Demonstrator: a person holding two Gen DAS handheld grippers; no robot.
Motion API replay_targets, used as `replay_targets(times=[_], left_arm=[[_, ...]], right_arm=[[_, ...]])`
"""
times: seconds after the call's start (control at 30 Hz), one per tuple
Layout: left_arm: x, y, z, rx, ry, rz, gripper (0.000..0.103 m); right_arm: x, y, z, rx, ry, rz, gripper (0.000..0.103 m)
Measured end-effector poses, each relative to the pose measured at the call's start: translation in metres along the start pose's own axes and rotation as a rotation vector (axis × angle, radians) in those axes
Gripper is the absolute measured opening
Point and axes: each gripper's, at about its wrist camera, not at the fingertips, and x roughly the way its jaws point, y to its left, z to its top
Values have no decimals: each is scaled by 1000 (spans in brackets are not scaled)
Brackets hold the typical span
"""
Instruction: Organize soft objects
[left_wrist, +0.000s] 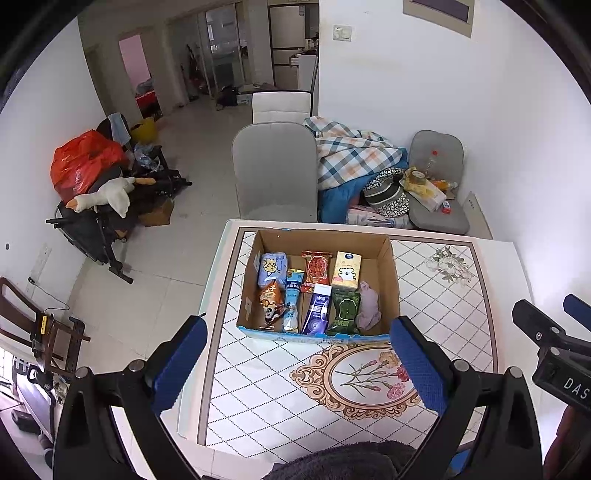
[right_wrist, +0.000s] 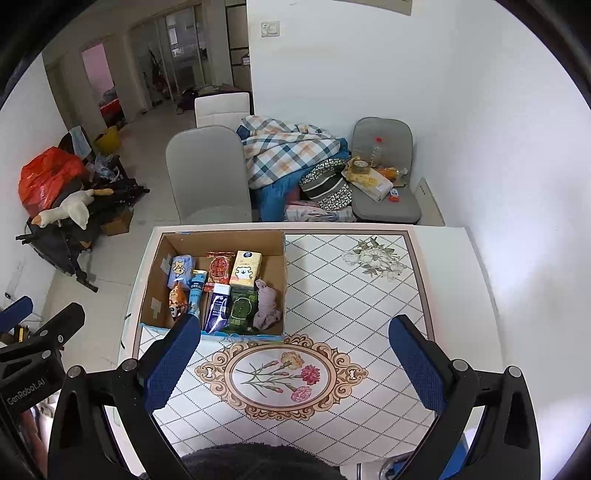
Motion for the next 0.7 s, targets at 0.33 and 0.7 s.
replay_targets(times=[0.33,0.7], left_arm=[[-1,-1,-1,1,-4,-1,101],[-6,2,0,-1,-5,-4,101]], right_arm=[[-2,-1,-1,1,-2,2,103],[-7,3,-5,9,-2,4,103]])
